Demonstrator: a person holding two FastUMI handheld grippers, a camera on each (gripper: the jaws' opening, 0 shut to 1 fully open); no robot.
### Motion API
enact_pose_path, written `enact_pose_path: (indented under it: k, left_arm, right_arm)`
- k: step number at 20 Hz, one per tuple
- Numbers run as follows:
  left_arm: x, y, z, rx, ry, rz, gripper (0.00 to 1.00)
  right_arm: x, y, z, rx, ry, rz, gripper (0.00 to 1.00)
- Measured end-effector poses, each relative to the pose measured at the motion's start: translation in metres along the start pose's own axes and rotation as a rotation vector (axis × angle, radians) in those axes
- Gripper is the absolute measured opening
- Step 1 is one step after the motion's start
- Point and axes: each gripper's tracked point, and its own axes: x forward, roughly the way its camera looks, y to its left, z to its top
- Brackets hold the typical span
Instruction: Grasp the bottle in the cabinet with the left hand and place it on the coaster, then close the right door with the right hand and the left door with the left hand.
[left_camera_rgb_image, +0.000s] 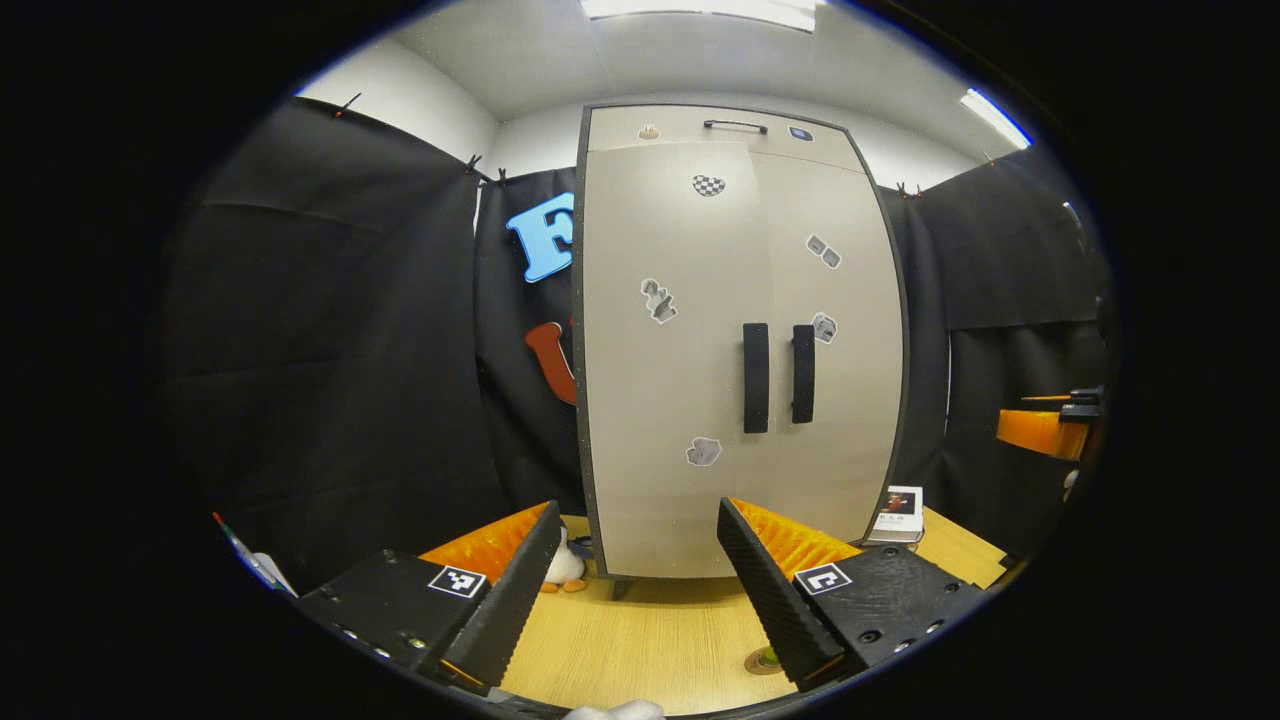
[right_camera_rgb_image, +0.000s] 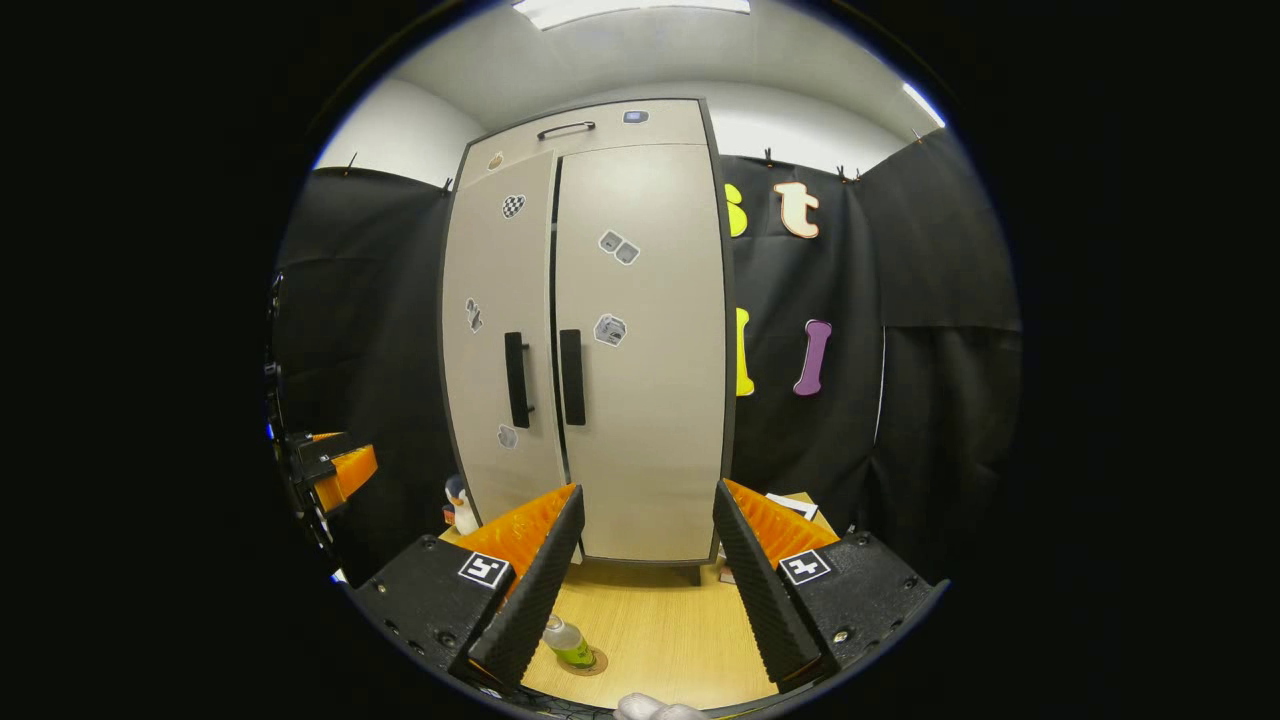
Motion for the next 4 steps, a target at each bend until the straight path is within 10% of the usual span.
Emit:
enact_pose_path:
  k: [4]
  left_arm:
    - [0.0001,0.0010,0.0019,-0.001,-0.003,0.001,0.96]
  right_arm:
    - [-0.0008,-0.0015,0.0014,0.002,-0.005,-0.003,0.80]
